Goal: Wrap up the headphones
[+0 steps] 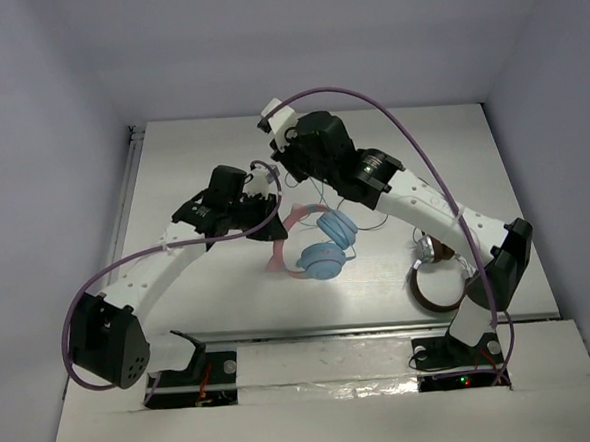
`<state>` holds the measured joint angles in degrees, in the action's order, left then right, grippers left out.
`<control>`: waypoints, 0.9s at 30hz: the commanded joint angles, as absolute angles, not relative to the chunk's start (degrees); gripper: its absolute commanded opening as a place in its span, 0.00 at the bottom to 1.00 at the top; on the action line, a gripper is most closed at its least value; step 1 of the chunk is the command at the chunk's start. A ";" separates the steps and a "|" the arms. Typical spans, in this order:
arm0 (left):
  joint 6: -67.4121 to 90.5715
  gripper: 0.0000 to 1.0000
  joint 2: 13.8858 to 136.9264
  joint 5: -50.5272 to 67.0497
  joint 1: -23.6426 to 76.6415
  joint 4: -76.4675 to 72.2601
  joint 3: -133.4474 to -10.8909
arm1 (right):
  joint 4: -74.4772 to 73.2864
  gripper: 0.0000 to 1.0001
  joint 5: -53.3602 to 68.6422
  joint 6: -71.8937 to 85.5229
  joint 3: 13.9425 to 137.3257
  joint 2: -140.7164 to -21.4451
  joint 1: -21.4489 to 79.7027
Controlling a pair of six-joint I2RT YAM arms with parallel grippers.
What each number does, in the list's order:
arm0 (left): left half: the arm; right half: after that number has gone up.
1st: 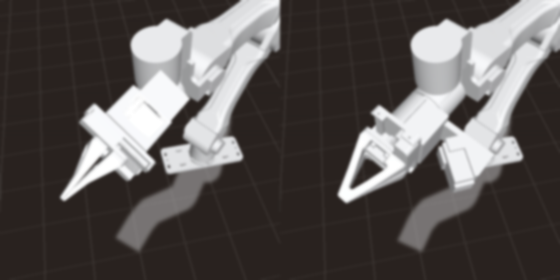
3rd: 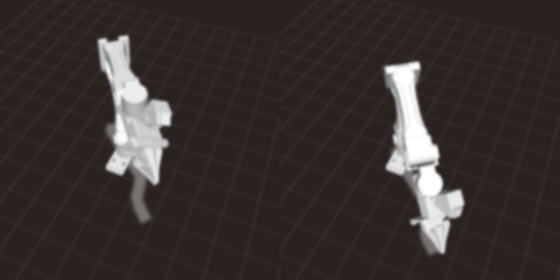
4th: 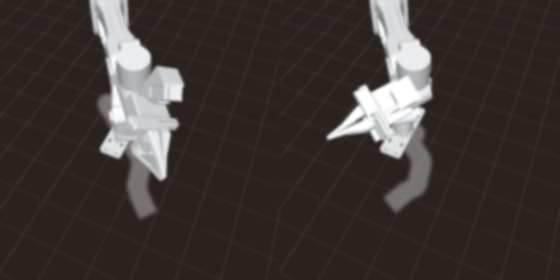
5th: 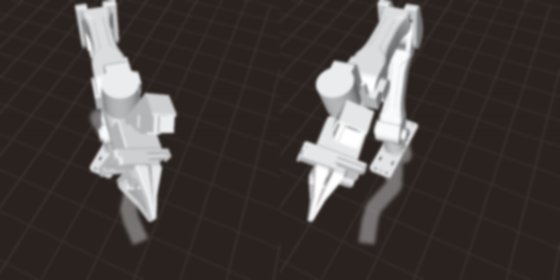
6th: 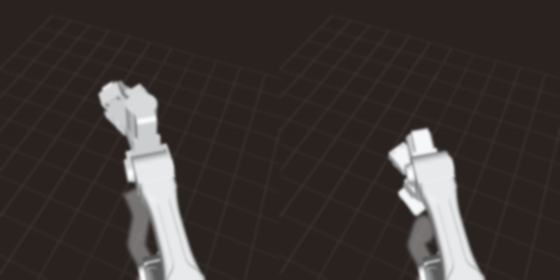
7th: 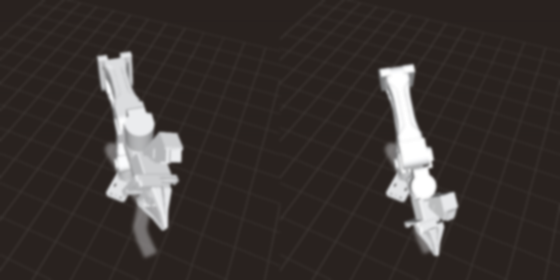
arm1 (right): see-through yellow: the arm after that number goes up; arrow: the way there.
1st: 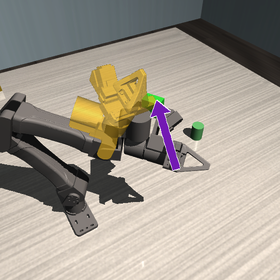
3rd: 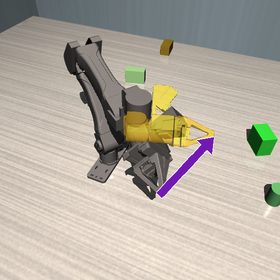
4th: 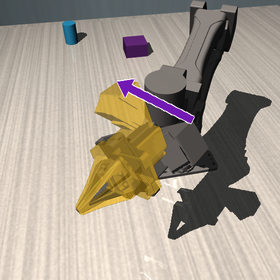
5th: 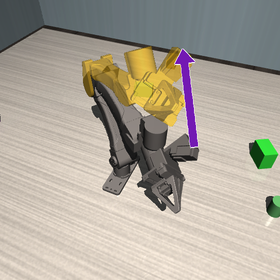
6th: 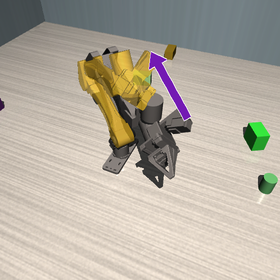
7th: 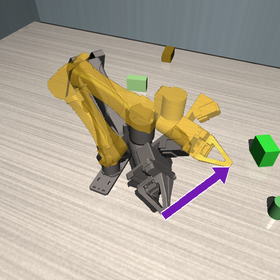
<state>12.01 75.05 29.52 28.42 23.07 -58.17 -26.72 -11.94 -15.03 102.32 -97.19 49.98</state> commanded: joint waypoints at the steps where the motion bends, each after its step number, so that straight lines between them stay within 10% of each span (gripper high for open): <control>1: 14.41 0.00 69.80 33.22 29.17 17.68 -59.87 | -20.31 0.00 -16.34 -13.19 102.14 -95.19 50.36; 16: 20.55 0.00 60.39 40.34 30.50 5.55 -50.10 | -16.70 0.01 1.78 -1.77 96.42 -93.35 41.32; 27: 27.68 0.00 57.39 36.92 30.50 -2.38 -50.62 | -9.42 0.47 20.90 9.57 86.23 -86.23 33.69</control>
<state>25.10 59.75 34.50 29.85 3.25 -48.14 -16.97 14.55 4.43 87.81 -89.45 37.74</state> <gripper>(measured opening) 0.098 0.453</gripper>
